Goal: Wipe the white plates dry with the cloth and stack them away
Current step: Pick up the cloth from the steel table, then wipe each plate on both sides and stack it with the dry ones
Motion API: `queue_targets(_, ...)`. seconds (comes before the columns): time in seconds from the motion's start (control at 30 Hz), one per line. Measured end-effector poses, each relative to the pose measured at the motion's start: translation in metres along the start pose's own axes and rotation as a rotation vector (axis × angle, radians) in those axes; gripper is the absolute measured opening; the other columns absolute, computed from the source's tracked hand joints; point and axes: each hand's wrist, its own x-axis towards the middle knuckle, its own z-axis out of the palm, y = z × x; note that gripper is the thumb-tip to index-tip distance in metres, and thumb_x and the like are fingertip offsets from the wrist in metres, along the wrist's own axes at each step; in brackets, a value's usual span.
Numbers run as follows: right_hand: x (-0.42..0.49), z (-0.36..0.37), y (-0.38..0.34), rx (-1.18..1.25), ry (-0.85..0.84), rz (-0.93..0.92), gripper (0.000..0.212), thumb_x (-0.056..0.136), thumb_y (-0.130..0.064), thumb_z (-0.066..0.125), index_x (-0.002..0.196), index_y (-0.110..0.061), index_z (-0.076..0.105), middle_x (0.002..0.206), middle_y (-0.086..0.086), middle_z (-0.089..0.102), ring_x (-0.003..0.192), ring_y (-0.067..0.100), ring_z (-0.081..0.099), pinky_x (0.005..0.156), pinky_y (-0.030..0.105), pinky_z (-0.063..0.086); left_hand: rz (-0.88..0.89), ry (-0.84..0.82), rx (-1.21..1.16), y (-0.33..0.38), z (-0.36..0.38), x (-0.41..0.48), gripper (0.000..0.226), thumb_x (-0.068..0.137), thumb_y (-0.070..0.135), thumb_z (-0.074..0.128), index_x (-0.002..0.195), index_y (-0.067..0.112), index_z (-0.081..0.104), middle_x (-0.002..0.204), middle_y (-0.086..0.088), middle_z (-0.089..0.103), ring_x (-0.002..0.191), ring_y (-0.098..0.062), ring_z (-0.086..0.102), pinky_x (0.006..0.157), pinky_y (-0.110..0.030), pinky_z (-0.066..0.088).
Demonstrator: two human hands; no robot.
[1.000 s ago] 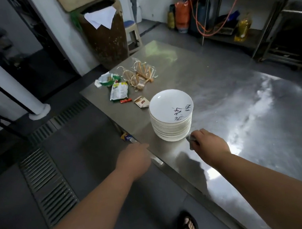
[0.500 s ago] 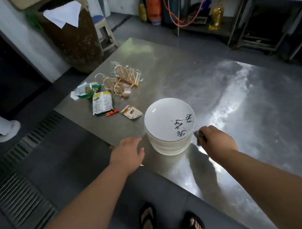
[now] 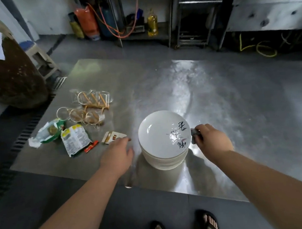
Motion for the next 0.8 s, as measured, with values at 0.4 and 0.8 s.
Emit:
queue_targets(0.4, -0.018, -0.001, -0.015, 0.116, 0.118, 0.104, 0.019, 0.104, -0.035, 0.055, 0.119, -0.028, 0.064, 0.116, -0.004, 0.063, 0.093, 0.023, 0.063, 0.067, 0.031, 0.039, 0.005, 0.03, -0.178, 0.04, -0.011, 0.03, 0.042, 0.099, 0.058, 0.052, 0.079, 0.022, 0.047, 0.069, 0.004, 0.059, 0.066, -0.021, 0.058, 0.062, -0.036, 0.048)
queue_targets(0.8, -0.022, -0.014, -0.013, 0.225, 0.129, 0.11, 0.016, 0.104, -0.034, 0.054, 0.116, -0.031, 0.064, 0.112, -0.01, 0.063, 0.065, 0.009, 0.054, 0.06, 0.029, 0.046, -0.039, 0.039, -0.224, 0.049, -0.017, 0.029, 0.036, 0.1, 0.042, 0.054, 0.077, 0.015, 0.047, 0.065, -0.005, 0.057, 0.067, -0.032, 0.058, 0.055, -0.036, 0.041)
